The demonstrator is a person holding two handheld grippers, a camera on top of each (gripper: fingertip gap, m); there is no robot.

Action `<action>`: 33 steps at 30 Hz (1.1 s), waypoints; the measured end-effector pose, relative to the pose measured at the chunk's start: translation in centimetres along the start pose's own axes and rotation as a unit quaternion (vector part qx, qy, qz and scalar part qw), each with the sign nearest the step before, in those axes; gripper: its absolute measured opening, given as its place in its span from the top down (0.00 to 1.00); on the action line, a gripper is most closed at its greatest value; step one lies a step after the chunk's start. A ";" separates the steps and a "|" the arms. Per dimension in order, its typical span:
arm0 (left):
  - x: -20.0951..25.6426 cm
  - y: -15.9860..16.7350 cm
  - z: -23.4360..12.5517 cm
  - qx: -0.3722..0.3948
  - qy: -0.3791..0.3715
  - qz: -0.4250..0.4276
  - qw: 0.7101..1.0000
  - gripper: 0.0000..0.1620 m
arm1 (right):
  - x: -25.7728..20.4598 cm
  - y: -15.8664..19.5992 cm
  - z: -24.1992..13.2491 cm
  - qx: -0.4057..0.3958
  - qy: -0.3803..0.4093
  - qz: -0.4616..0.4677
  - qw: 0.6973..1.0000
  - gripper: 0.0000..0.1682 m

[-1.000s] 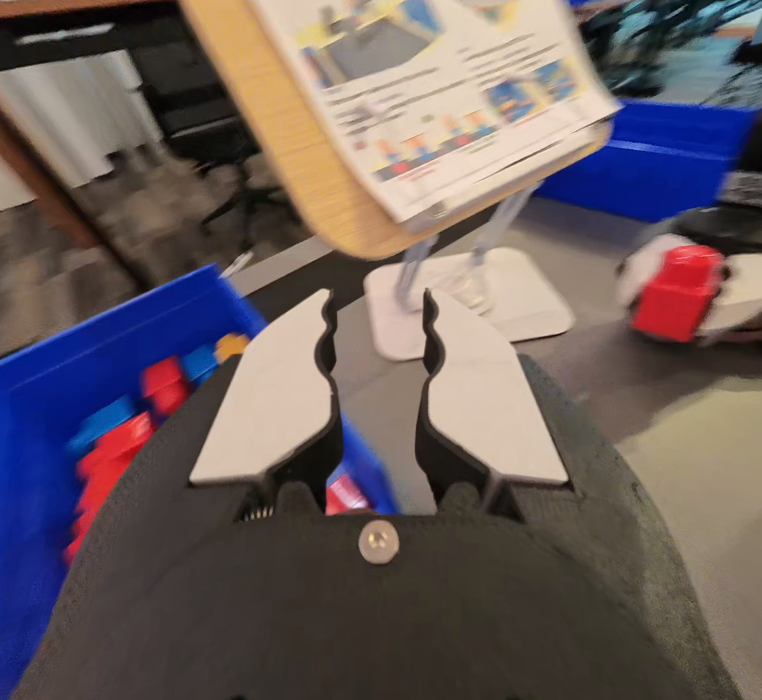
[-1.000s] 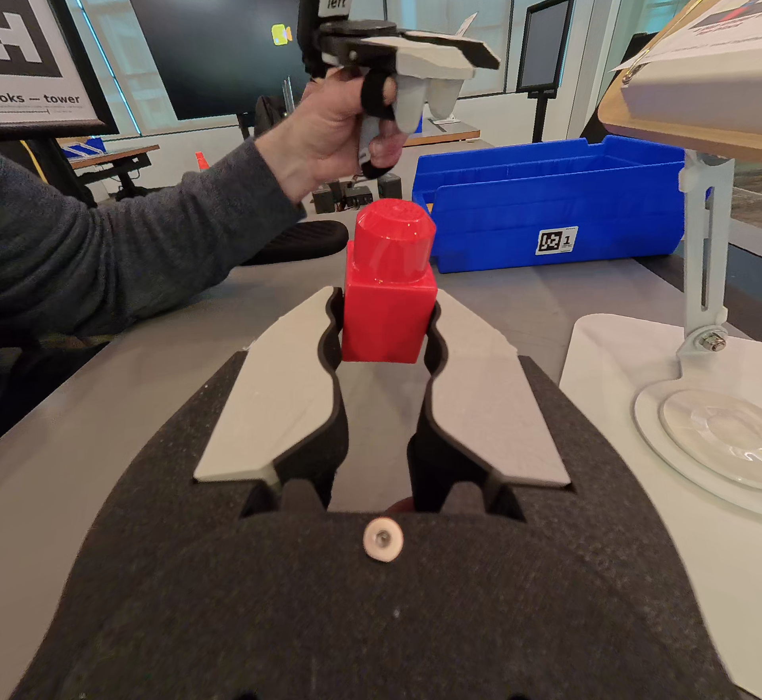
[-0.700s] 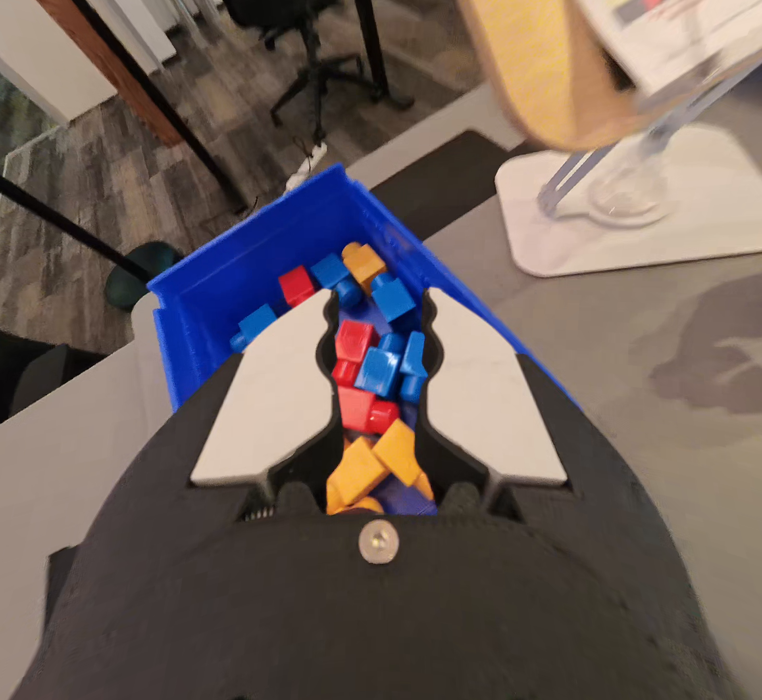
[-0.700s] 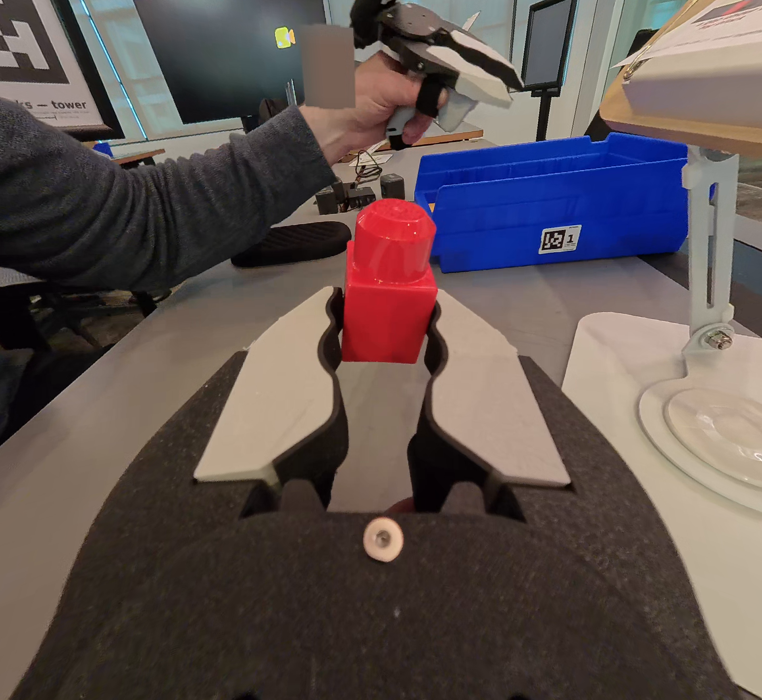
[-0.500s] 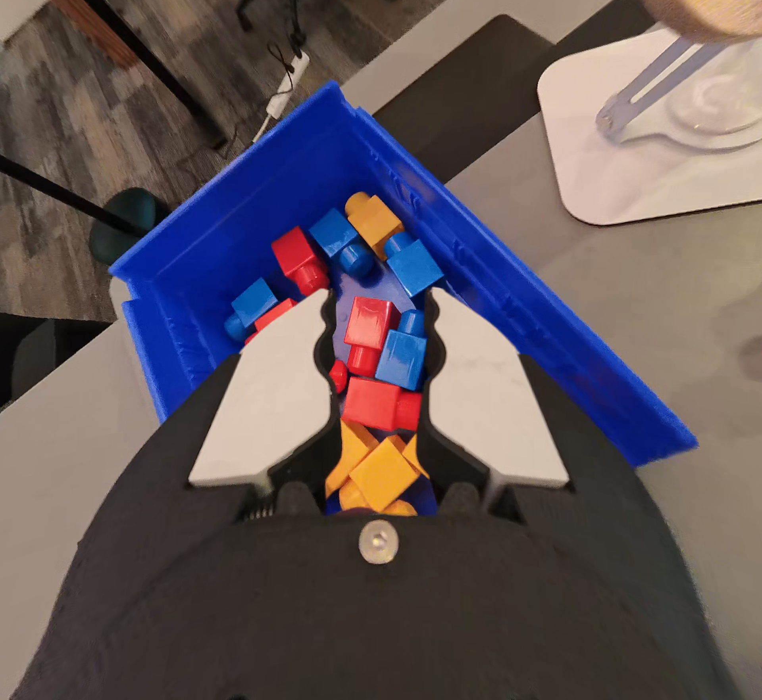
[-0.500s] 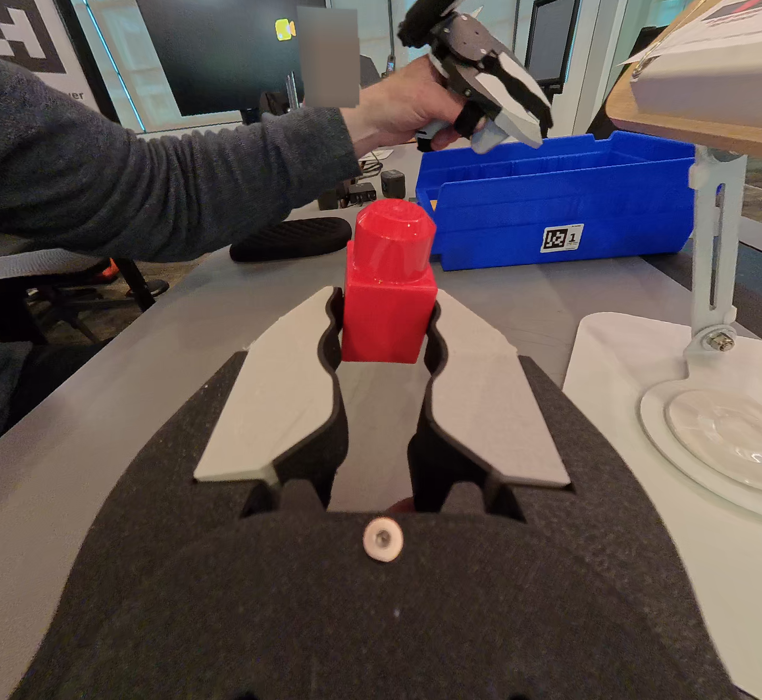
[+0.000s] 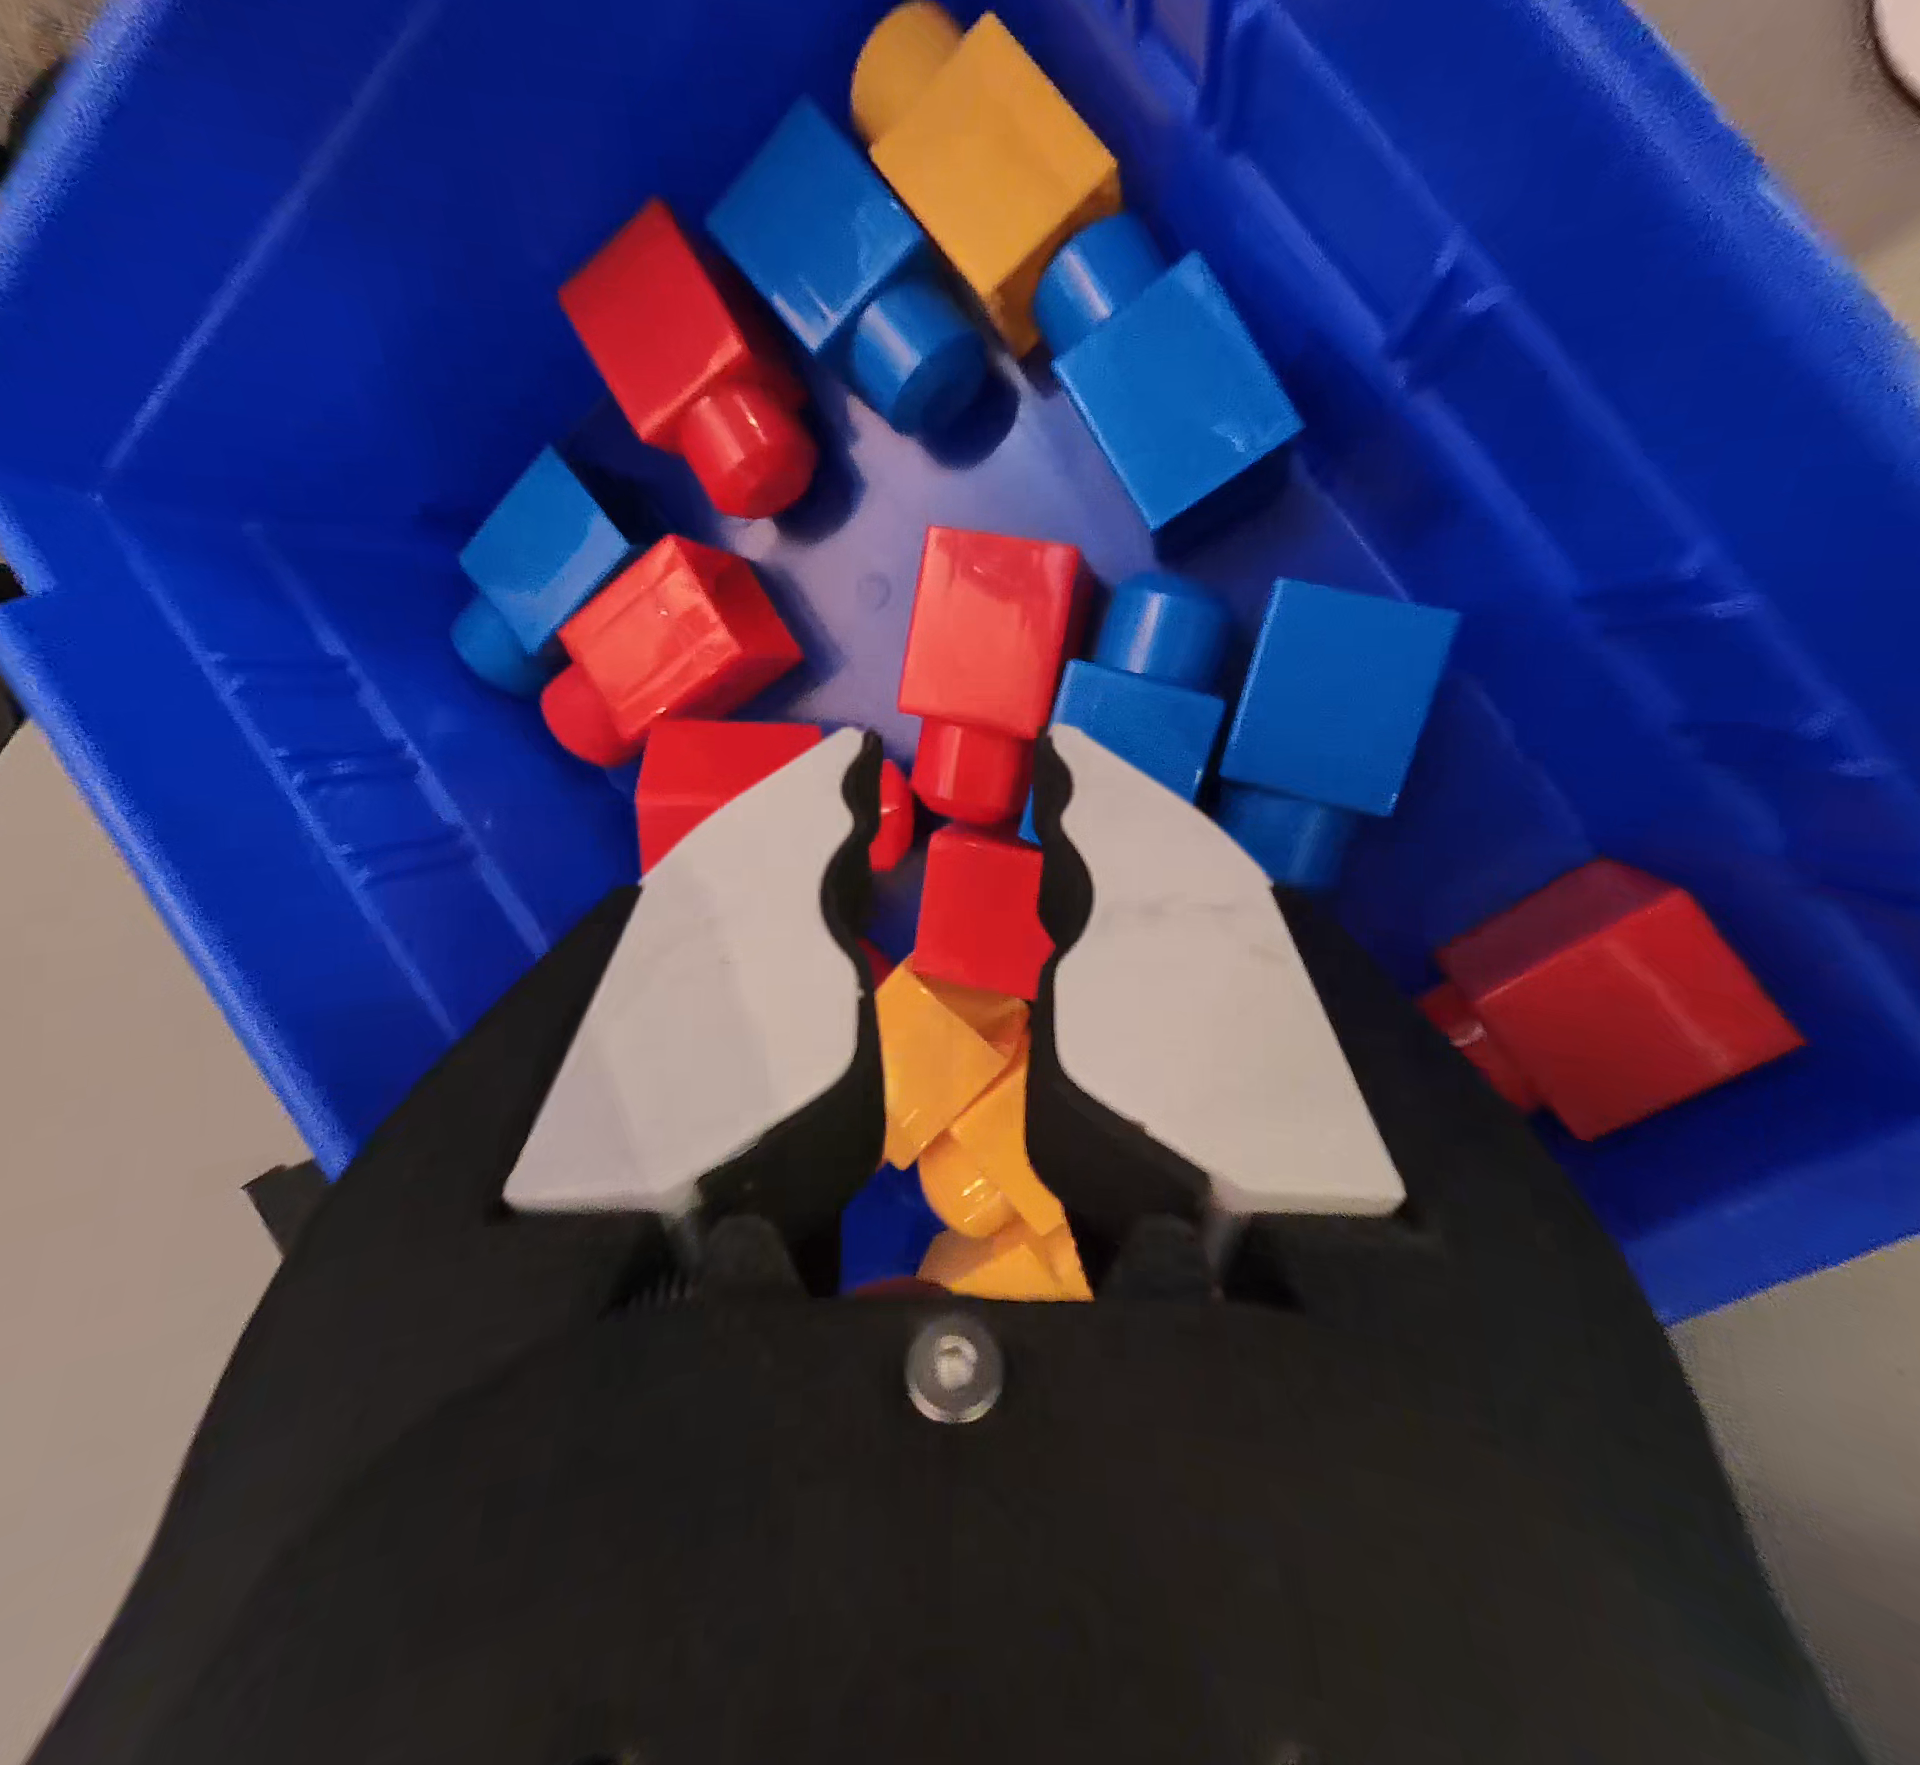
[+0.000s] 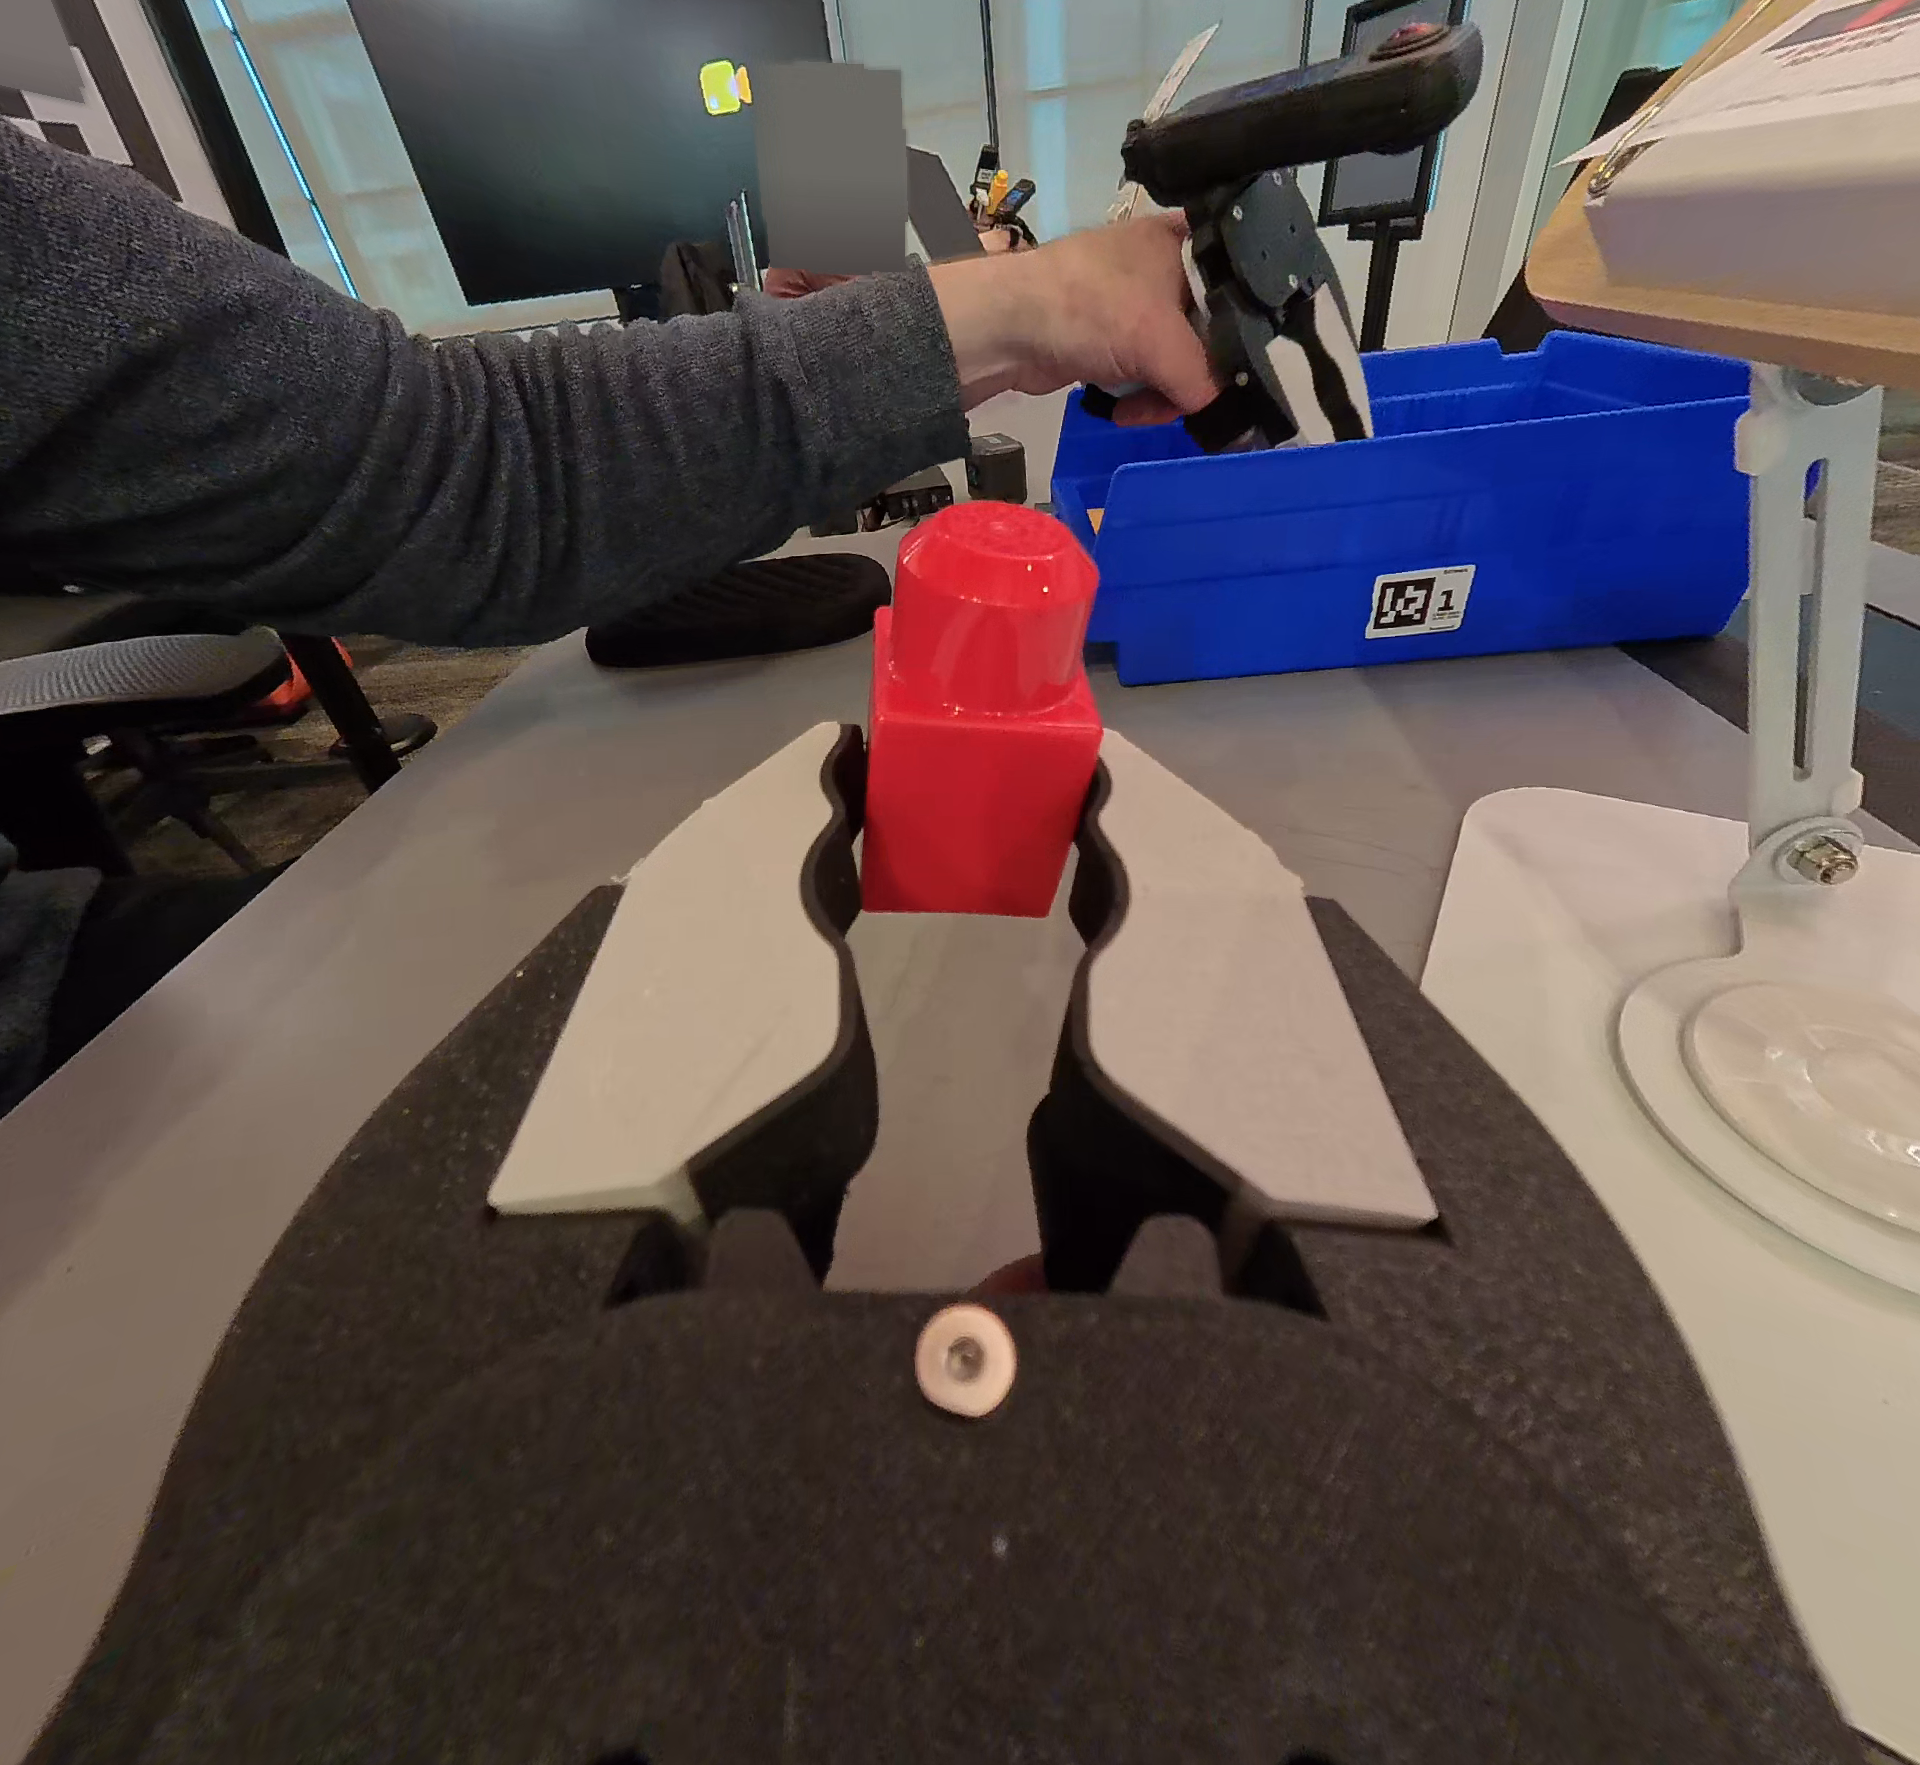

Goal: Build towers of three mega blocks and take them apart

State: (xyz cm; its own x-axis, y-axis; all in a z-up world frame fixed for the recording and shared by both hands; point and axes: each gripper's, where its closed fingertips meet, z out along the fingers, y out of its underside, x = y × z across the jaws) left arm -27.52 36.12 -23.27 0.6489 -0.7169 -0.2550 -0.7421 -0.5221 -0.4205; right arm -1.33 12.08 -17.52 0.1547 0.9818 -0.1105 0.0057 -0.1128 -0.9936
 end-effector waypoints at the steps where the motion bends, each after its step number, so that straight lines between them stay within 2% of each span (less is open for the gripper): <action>1: 0.2 0.2 0.1 -0.003 0.009 -0.001 1.000 0.84 | 0.0 0.0 0.0 0.000 0.000 0.000 1.000 0.78; 5: 0.2 1.1 0.4 -0.026 0.013 0.006 1.000 0.86 | 0.0 0.0 0.0 -0.001 0.000 -0.002 1.000 0.78; 14: 3.7 0.5 -0.9 0.008 0.090 0.056 0.994 0.85 | 0.0 0.0 0.0 -0.002 0.000 -0.001 1.000 0.78; 18: 3.3 1.5 0.7 -0.051 0.065 0.082 0.993 0.81 | -0.1 0.1 0.0 -0.002 0.000 -0.002 1.000 0.78; 24: 2.6 1.7 1.9 -0.091 0.051 0.102 0.989 0.73 | -0.1 0.0 0.0 -0.001 -0.001 -0.001 1.000 0.78; 28: 2.5 2.1 3.2 -0.109 0.051 0.113 0.986 0.73 | -0.1 0.1 0.0 -0.002 -0.001 -0.001 1.000 0.78; 29: 2.7 2.0 3.3 -0.105 0.060 0.111 0.987 0.76 | -0.1 0.0 0.0 -0.002 -0.001 -0.002 1.000 0.78; 33: 2.3 1.0 3.2 -0.083 0.039 0.104 0.990 0.76 | -0.1 0.1 0.0 -0.003 -0.001 -0.003 1.000 0.78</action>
State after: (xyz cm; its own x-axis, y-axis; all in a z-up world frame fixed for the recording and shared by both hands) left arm -26.23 35.42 -27.02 0.4685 -0.8470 -0.2512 -0.8802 -0.4230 -0.2154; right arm -1.39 12.00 -17.60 0.1517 0.9828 -0.1052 0.0120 -0.1083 -0.9941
